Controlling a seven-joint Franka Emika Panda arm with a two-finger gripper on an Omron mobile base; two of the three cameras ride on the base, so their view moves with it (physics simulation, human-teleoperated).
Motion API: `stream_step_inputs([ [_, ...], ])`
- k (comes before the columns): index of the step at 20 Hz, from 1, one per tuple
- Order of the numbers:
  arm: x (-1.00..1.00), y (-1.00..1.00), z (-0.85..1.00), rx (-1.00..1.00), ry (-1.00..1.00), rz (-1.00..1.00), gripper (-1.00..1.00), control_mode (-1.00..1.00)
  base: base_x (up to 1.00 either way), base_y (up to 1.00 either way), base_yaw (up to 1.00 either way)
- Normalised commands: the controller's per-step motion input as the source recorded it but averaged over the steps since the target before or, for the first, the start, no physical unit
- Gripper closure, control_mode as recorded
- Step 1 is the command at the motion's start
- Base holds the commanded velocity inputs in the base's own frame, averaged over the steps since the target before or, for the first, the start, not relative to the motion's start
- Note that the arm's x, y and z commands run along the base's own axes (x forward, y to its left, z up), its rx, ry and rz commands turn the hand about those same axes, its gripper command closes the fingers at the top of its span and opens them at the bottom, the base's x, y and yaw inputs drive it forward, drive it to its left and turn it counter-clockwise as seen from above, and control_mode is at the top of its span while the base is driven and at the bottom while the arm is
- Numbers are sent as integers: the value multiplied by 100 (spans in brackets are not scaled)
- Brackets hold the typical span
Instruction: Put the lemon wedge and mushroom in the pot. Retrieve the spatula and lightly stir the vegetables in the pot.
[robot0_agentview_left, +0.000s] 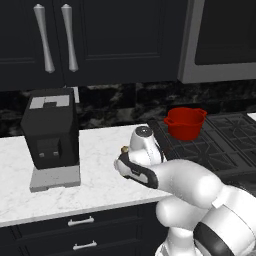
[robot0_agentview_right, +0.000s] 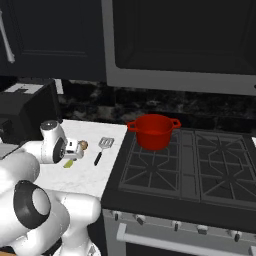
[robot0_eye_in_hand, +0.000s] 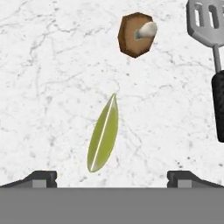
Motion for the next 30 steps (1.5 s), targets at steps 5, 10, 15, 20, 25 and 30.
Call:
stream_step_inputs([
  [5,30,0,-38,0,2,0,-100,-100,0,0,0],
  [10,22,0,-35,0,2,0,-100,-100,0,0,0],
  [15,13,5,-32,0,3,0,-100,-100,0,0,0],
  [20,4,9,-30,0,2,0,-100,-100,0,0,0],
  [25,2,14,-27,0,1,0,-100,-100,0,0,0],
  [30,-4,33,-35,0,0,0,100,-100,0,0,0],
])
